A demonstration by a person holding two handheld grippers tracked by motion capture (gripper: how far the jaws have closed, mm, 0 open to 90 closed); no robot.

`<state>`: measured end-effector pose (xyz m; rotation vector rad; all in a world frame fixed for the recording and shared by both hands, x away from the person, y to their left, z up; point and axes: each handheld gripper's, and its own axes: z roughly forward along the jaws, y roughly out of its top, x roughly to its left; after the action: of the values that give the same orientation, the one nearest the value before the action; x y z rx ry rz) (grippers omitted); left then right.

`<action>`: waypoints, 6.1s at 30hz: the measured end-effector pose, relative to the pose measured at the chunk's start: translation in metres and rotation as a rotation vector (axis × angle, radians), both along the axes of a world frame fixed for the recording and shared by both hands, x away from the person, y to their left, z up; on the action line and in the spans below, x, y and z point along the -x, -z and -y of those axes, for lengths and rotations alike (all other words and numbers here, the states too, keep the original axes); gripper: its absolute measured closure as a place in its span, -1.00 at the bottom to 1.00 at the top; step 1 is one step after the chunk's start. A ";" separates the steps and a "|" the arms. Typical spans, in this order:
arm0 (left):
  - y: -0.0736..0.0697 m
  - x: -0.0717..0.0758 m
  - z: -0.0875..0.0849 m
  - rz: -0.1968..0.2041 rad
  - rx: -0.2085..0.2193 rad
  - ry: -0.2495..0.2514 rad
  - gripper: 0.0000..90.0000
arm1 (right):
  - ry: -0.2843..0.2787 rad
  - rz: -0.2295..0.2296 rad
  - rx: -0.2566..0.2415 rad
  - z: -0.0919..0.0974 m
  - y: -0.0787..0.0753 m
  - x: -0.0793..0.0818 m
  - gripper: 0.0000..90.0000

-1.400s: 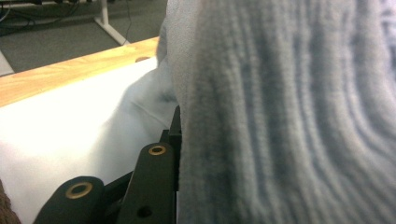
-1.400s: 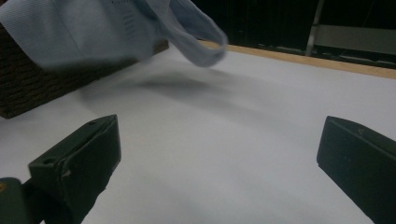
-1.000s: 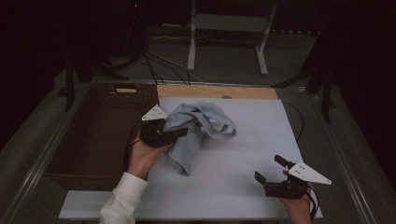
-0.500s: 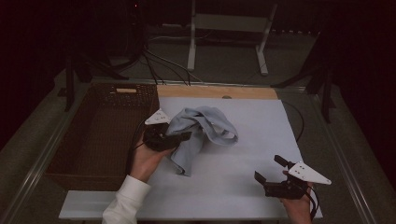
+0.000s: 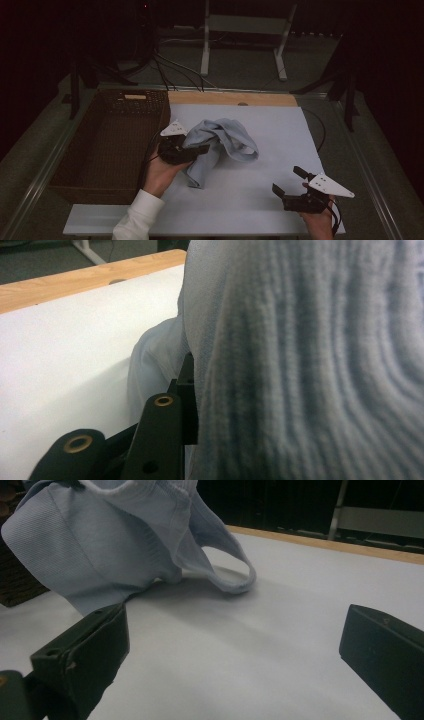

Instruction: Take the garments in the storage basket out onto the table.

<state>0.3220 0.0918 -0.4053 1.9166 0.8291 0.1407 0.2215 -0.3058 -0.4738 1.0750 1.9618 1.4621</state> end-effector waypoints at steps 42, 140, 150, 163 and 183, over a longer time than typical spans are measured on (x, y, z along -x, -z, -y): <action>0.011 0.014 0.023 -0.016 0.045 0.067 0.47 | -0.001 -0.001 -0.004 0.000 0.000 0.000 -1.00; 0.030 0.031 0.006 0.119 0.046 -0.061 -1.00 | -0.022 -0.026 0.028 -0.017 0.004 -0.004 -1.00; 0.029 0.031 0.004 0.124 0.049 -0.066 -1.00 | -0.017 -0.041 0.025 -0.026 0.005 -0.004 -1.00; 0.026 0.033 0.000 0.130 0.071 -0.065 -1.00 | -0.045 -0.125 0.083 -0.040 0.007 -0.005 -0.76; 0.024 0.034 -0.001 0.131 0.089 -0.064 -1.00 | -0.017 -0.194 0.203 -0.041 0.014 -0.002 -0.32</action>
<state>0.2878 0.0931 -0.4288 1.7787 0.7952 0.2615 0.2237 -0.2648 -0.4874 1.1466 2.2033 1.1734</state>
